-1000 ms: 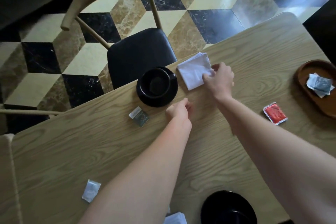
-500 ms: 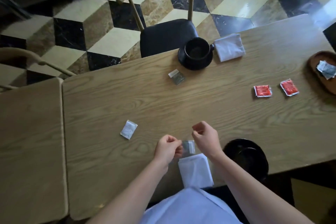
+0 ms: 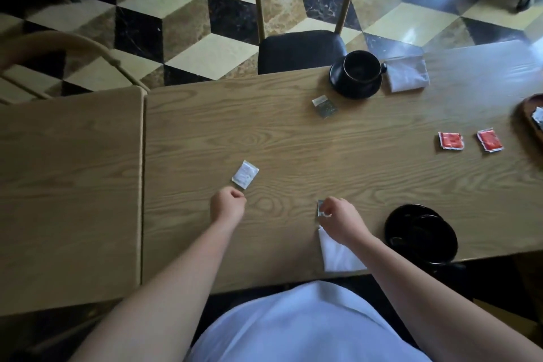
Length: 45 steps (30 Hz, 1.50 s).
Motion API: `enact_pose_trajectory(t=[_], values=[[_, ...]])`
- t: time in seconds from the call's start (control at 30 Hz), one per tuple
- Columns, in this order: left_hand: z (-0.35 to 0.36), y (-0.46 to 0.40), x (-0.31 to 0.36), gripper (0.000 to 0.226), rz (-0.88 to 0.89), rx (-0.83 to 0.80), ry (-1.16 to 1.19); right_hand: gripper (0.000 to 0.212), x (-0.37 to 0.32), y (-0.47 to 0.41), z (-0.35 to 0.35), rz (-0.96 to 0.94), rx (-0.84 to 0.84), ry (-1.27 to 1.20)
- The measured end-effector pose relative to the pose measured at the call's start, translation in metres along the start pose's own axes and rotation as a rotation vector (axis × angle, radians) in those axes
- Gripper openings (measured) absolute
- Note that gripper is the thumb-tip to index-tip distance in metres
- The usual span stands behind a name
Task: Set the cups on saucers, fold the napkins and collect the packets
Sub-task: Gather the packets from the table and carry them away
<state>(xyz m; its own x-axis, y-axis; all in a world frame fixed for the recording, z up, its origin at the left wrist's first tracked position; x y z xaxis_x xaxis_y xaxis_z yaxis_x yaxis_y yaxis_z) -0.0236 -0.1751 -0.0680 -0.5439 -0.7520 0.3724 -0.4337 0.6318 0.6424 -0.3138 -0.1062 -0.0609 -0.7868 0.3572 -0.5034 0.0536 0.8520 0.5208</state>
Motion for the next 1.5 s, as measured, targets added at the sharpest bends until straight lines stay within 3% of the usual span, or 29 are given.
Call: enact_pose_trajectory(t=[0.17,0.37,0.43,0.6,0.77,0.93,1.03,1.1,1.2,1.27,1.4,1.5], values=[[-0.016,-0.029,0.038,0.010,0.044,0.128,-0.088,0.016,0.003,-0.005,0.003,-0.039,-0.005,0.133],[-0.001,-0.052,0.055,0.043,0.129,0.114,-0.277,0.033,0.011,-0.024,-0.003,-0.108,-0.007,0.289],[0.004,-0.054,0.056,0.042,0.138,0.099,-0.313,0.040,0.014,-0.028,-0.001,-0.116,-0.036,0.330],[0.009,-0.058,0.057,0.033,0.140,0.062,-0.325,0.031,0.017,-0.036,-0.002,-0.135,-0.045,0.414],[0.014,-0.052,0.056,0.015,0.109,0.008,-0.334,0.035,0.009,-0.042,-0.005,-0.164,-0.020,0.530],[0.024,-0.026,0.058,0.020,0.121,-0.008,-0.208,0.026,0.014,-0.047,-0.004,-0.125,-0.088,0.530],[0.034,-0.006,0.056,0.020,0.048,-0.078,-0.032,0.019,0.005,-0.051,-0.007,-0.138,-0.148,0.342],[0.048,0.009,0.057,0.021,-0.009,-0.191,0.144,0.014,0.000,-0.055,-0.016,-0.082,-0.135,0.058],[0.067,0.028,0.071,0.024,-0.030,-0.359,0.336,0.027,-0.003,-0.059,-0.031,0.052,-0.060,-0.479],[0.077,0.040,0.086,0.026,-0.051,-0.469,0.449,0.019,-0.009,-0.060,-0.037,0.101,-0.039,-0.754],[0.091,0.055,0.113,0.025,-0.090,-0.688,0.520,0.009,-0.020,-0.068,-0.047,0.108,-0.042,-0.903],[0.093,0.055,0.126,0.022,-0.089,-0.755,0.536,0.012,-0.020,-0.081,-0.053,0.098,-0.032,-0.879]])
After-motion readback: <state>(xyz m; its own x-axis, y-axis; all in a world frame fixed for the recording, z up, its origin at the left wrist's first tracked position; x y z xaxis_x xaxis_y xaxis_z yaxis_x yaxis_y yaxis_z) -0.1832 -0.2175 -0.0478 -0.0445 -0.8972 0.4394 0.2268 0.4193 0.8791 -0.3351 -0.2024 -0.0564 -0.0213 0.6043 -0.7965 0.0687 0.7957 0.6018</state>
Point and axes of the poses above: each hand's wrist, its own y-axis away from the middle knuckle, its own z-axis out of the palm, x = y × z, the point moved 8 cm from there along -y, towards the middle knuckle, and after that the axes turned 8 degrees about -z, right-handed, at the moved point
